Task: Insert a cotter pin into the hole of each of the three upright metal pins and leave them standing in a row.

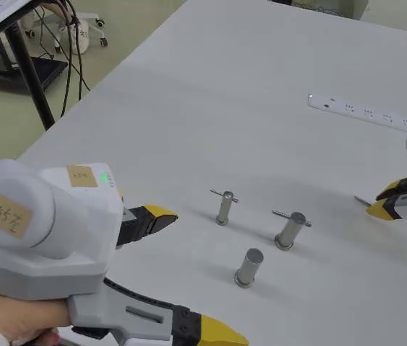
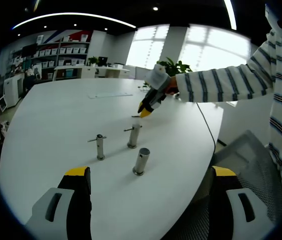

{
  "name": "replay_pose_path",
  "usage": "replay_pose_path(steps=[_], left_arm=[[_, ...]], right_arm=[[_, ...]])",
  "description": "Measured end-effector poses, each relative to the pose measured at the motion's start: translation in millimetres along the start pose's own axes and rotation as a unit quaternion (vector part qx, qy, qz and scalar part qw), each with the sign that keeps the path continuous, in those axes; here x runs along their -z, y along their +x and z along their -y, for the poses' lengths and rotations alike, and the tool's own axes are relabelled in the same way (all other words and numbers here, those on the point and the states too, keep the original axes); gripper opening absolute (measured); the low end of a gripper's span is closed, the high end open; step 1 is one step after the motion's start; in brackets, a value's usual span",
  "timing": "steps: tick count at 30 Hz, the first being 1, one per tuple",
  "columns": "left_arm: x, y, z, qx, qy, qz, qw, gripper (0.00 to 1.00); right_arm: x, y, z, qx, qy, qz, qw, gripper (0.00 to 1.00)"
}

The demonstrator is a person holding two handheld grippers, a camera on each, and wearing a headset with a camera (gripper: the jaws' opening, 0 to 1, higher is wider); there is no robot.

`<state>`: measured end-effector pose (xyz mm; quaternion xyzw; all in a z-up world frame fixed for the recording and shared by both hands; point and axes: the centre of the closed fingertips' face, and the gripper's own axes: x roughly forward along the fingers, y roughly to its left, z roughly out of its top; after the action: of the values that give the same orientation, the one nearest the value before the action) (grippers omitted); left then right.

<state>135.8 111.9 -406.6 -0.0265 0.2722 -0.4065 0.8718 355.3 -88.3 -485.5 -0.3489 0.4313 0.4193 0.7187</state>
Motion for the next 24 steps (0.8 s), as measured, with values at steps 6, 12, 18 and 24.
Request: replay_pose_path(steps=[6, 12, 18, 24], left_arm=[[0.5, -0.8, -0.7, -0.006, -0.002, -0.001, 1.0, 0.97], [0.0, -1.0, -0.6, -0.011, -0.005, 0.003, 0.9999, 0.97], [1.3, -0.8, -0.6, -0.011, -0.006, 0.0, 0.9999, 0.97], [1.7, -0.8, -0.5, -0.011, -0.007, 0.0, 0.9999, 0.97]], right_arm=[[0.6, 5.8, 1.6, -0.008, -0.004, -0.011, 0.9999, 0.12], [1.7, 8.9, 3.3, -0.005, -0.011, -0.017, 0.9998, 0.11], [5.0, 9.4, 6.9, -0.019, 0.032, -0.018, 0.9991, 0.12], [5.2, 9.1, -0.3, -0.035, 0.06, -0.016, 0.9975, 0.08]])
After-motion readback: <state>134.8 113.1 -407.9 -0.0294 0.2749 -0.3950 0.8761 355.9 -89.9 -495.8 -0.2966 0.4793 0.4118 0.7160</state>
